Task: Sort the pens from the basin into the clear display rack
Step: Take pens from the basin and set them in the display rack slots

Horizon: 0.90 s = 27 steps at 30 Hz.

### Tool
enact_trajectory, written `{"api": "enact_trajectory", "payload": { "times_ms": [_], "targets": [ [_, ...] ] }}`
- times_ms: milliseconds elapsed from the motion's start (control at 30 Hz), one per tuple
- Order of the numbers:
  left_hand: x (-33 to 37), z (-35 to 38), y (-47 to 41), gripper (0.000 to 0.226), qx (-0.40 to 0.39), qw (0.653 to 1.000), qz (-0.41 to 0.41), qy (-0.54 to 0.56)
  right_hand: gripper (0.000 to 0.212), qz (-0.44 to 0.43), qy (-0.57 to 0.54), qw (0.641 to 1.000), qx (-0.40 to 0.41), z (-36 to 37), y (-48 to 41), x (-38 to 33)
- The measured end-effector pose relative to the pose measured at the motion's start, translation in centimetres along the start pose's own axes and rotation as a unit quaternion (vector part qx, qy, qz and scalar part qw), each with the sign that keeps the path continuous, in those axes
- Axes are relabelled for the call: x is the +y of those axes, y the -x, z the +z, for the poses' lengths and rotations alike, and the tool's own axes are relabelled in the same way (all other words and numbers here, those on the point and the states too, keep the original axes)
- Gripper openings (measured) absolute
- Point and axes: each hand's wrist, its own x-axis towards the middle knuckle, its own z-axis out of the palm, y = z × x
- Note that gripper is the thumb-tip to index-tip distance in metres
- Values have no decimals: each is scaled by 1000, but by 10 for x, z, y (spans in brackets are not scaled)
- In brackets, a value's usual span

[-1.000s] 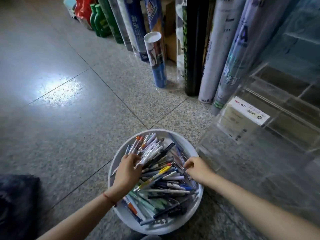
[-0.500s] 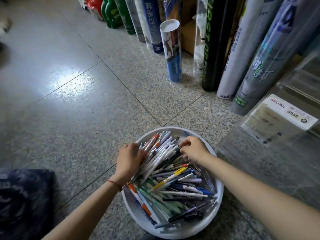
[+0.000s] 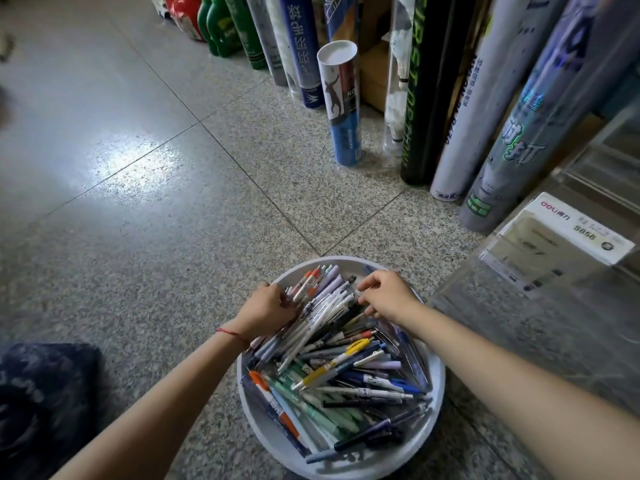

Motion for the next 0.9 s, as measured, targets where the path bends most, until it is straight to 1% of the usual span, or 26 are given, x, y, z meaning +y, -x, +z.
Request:
{"api": "enact_trajectory", "payload": {
  "times_ms": [33,100,233,367,567,667,767,900],
  "targets": [
    [1,-1,-1,28,-8,1000,0,10,26,0,2,1000,4,-1,1,0],
    [4,-3,-3,32,-23,1000,-5,8,27,-3,1,1000,11,-4,5,-1],
    [12,-8,-5,29,-59,998,-15,-31,28,-11,-2,1000,13,-8,12,-5],
    [13,-12,-6,23,-87,996,-12,-22,27,-10,-5,1000,9,-10,17,-7],
    [2,-6,-5,31,-78,997,4,28,21,-19,12,1000,-3,-15,24,-10],
    [0,-7,-5,36,-75,997,7,30,21,-19,19,1000,0,-16,27,-10],
    [-4,-11,-6,40,-81,995,8,63,18,-34,58,998,-8,-16,29,-11],
    [-15,-15,-6,34,-112,983,-2,148,18,-95,168,981,-17,-5,26,-21]
  ]
}}
